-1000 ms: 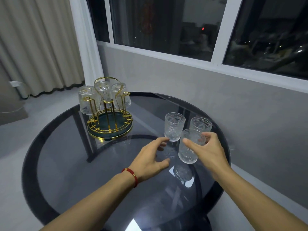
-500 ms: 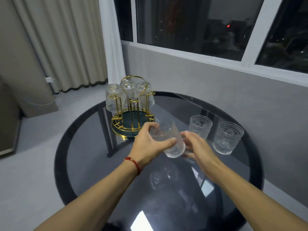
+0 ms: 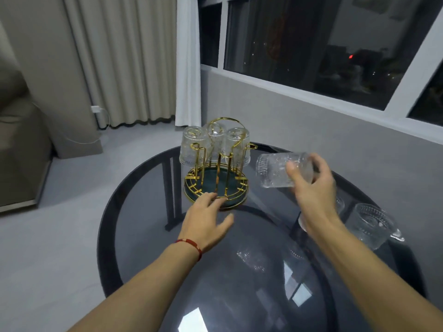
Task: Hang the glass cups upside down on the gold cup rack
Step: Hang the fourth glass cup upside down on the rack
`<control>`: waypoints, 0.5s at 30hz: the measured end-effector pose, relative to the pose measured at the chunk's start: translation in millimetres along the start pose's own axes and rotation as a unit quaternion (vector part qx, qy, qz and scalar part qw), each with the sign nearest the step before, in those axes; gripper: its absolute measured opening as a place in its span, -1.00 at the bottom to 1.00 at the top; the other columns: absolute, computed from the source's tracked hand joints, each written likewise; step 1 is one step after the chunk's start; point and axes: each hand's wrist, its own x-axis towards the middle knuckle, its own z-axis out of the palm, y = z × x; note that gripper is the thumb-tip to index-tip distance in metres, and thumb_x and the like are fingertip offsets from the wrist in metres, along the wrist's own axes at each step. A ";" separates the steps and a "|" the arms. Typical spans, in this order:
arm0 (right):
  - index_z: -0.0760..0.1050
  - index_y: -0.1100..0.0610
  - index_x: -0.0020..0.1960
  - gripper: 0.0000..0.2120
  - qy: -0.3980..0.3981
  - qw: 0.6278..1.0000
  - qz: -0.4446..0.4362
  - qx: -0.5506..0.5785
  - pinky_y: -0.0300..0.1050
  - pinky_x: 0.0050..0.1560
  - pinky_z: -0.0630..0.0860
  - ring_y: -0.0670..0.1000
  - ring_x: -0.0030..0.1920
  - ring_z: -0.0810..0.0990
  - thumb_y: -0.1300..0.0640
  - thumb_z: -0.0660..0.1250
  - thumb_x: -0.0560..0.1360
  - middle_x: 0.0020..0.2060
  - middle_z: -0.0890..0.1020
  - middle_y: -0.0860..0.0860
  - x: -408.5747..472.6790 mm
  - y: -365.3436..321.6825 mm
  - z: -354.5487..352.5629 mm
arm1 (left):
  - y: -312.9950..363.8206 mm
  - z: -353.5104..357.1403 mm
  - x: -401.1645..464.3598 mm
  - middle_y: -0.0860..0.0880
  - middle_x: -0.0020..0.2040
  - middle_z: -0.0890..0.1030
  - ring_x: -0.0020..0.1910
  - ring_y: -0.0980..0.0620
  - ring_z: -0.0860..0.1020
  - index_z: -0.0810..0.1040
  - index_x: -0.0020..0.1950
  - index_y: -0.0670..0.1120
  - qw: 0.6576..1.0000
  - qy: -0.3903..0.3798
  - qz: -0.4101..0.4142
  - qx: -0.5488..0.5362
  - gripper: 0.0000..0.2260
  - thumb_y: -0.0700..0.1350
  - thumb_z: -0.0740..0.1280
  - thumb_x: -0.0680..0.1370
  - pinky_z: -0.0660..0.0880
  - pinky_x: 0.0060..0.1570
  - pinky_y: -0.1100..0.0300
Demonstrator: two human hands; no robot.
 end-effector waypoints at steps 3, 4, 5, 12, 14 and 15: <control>0.32 -0.07 0.52 -0.24 0.028 0.998 -0.027 -0.042 0.14 0.33 0.52 0.10 0.35 0.53 -0.29 0.47 0.43 0.40 0.50 0.01 22.3 -16.5 13.2 | -10.5 14.7 -1.8 -0.06 0.53 0.32 0.56 -0.06 0.18 0.31 0.54 0.04 0.998 0.004 0.024 0.065 -0.46 0.19 0.20 0.59 0.28 0.49 -0.09; 0.32 -0.05 0.52 -0.23 0.028 0.998 -0.029 -0.041 0.11 0.31 0.53 0.09 0.34 0.53 -0.29 0.48 0.42 0.37 0.50 0.00 29.6 -21.0 20.8 | -12.9 17.6 -1.7 -0.06 0.55 0.30 0.57 -0.07 0.15 0.27 0.55 0.05 0.997 0.007 0.026 0.077 -0.45 0.21 0.18 0.59 0.28 0.49 -0.10; 0.33 -0.03 0.53 -0.21 0.027 0.998 -0.032 -0.043 0.07 0.30 0.52 0.08 0.34 0.52 -0.29 0.48 0.41 0.36 0.50 0.01 36.9 -25.1 27.7 | -13.1 19.3 -1.8 -0.06 0.56 0.28 0.58 -0.07 0.13 0.25 0.56 0.05 0.996 0.009 0.026 0.087 -0.43 0.22 0.15 0.59 0.27 0.49 -0.12; 0.31 0.03 0.57 -0.15 -0.012 0.986 -0.088 -0.143 0.12 0.36 0.51 0.13 0.42 0.48 -0.26 0.50 0.40 0.47 0.49 0.08 60.9 -37.5 70.9 | -15.2 22.7 -0.4 -0.06 0.56 0.29 0.59 -0.07 0.11 0.26 0.54 0.07 0.995 0.014 0.024 0.098 -0.45 0.23 0.15 0.58 0.26 0.47 -0.12; 0.28 0.03 0.58 -0.14 -0.031 0.979 -0.100 -0.173 0.17 0.37 0.51 0.14 0.43 0.48 -0.23 0.52 0.41 0.47 0.50 0.09 60.3 -34.0 80.7 | -15.0 22.8 -0.2 -0.06 0.56 0.28 0.59 -0.07 0.11 0.26 0.54 0.06 0.995 0.011 0.022 0.101 -0.45 0.23 0.14 0.58 0.26 0.47 -0.11; 0.27 0.03 0.59 -0.13 -0.038 0.976 -0.106 -0.187 0.18 0.37 0.51 0.15 0.44 0.47 -0.22 0.53 0.41 0.47 0.50 0.10 59.4 -31.1 84.5 | -14.7 23.2 -0.2 -0.06 0.57 0.28 0.59 -0.07 0.10 0.26 0.54 0.06 0.995 0.009 0.021 0.101 -0.45 0.22 0.14 0.58 0.25 0.47 -0.12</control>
